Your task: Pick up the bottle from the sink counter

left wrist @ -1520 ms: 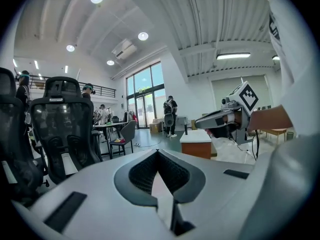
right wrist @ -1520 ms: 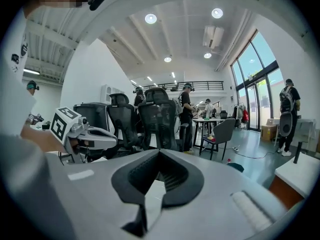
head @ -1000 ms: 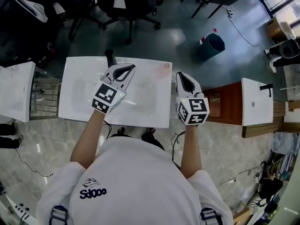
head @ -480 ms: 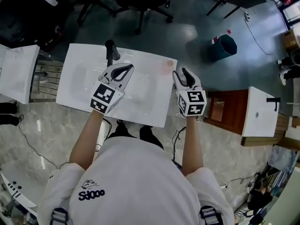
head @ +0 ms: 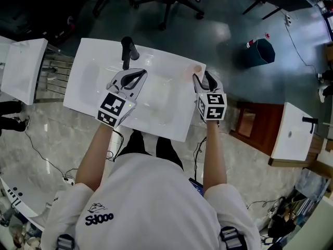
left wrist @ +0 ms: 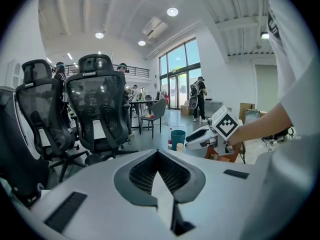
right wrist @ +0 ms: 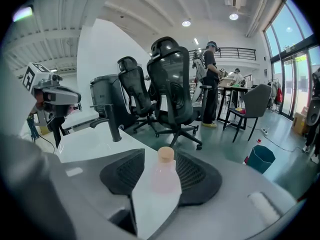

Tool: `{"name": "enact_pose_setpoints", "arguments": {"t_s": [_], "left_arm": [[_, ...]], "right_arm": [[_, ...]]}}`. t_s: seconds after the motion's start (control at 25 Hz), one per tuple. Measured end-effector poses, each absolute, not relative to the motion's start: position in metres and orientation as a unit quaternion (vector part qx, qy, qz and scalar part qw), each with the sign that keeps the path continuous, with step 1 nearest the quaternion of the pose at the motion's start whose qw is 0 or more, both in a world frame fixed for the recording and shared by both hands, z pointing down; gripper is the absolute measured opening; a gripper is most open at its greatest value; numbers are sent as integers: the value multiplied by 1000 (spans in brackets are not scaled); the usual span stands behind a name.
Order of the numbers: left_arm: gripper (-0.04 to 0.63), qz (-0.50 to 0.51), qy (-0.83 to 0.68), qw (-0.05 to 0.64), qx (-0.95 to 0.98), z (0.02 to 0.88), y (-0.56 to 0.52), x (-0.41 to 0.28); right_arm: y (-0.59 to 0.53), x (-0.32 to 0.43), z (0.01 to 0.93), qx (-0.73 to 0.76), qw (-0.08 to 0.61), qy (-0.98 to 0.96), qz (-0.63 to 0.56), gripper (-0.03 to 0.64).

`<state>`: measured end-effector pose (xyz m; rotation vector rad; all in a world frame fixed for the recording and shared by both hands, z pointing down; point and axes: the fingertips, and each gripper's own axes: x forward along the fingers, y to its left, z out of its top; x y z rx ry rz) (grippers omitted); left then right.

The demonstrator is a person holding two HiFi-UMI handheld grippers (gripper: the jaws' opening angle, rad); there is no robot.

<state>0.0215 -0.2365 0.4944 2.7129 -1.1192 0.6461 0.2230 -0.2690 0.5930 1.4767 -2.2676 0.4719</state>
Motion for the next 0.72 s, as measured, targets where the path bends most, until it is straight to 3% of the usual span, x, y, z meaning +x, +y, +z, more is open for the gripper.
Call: {"name": "enact_pose_setpoints", "arguments": {"t_s": [0.72], "left_arm": [[5,242,-387,104,883,537,-234,2]], "right_arm": [[-313,216,639,538,215,-802,146,204]]}}
